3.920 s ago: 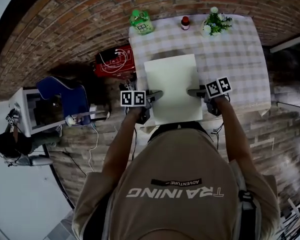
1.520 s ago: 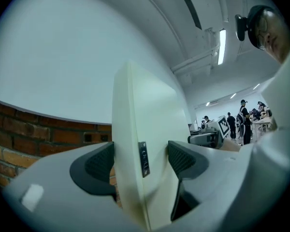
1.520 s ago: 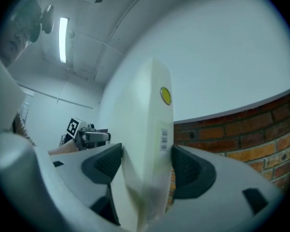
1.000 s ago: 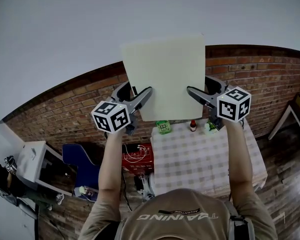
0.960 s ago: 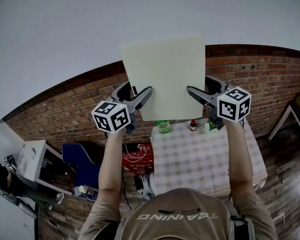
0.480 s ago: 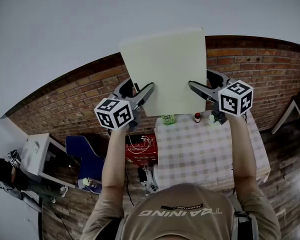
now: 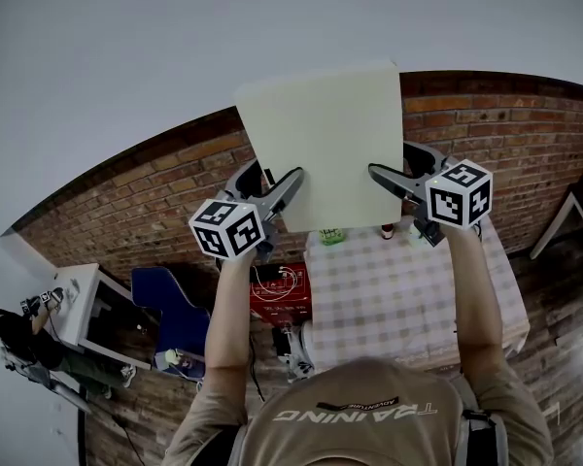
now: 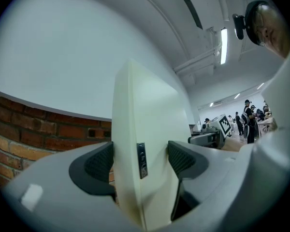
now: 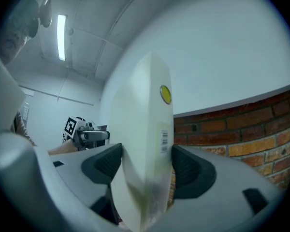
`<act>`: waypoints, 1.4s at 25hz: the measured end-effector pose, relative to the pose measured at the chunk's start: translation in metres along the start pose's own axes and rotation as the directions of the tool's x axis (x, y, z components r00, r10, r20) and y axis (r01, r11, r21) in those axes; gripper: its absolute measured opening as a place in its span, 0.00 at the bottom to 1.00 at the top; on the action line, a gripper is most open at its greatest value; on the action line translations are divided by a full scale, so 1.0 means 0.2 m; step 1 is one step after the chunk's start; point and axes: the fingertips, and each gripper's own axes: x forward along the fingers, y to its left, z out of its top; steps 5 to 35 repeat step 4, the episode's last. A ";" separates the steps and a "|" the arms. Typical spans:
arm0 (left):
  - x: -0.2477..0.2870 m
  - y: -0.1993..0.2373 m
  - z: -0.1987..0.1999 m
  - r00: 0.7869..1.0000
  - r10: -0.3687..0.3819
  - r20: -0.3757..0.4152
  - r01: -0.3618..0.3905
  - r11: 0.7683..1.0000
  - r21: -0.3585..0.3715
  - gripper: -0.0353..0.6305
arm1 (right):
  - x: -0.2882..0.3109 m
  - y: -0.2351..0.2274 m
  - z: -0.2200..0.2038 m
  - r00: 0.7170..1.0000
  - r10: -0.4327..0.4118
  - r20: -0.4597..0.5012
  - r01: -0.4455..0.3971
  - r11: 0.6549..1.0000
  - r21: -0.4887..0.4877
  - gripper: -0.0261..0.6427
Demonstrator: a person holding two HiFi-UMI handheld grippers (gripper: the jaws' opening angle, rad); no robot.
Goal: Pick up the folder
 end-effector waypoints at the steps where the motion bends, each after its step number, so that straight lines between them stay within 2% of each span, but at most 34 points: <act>1: 0.01 0.00 0.00 1.000 -0.002 0.000 0.002 1.000 0.000 0.56 | 0.00 0.00 -0.01 1.000 -0.003 -0.001 0.003 1.000 0.005 0.47; 35: 0.03 -0.01 -0.02 1.000 -0.010 0.000 0.010 1.000 -0.004 0.56 | -0.02 -0.02 -0.03 1.000 -0.017 0.001 0.017 1.000 0.019 0.47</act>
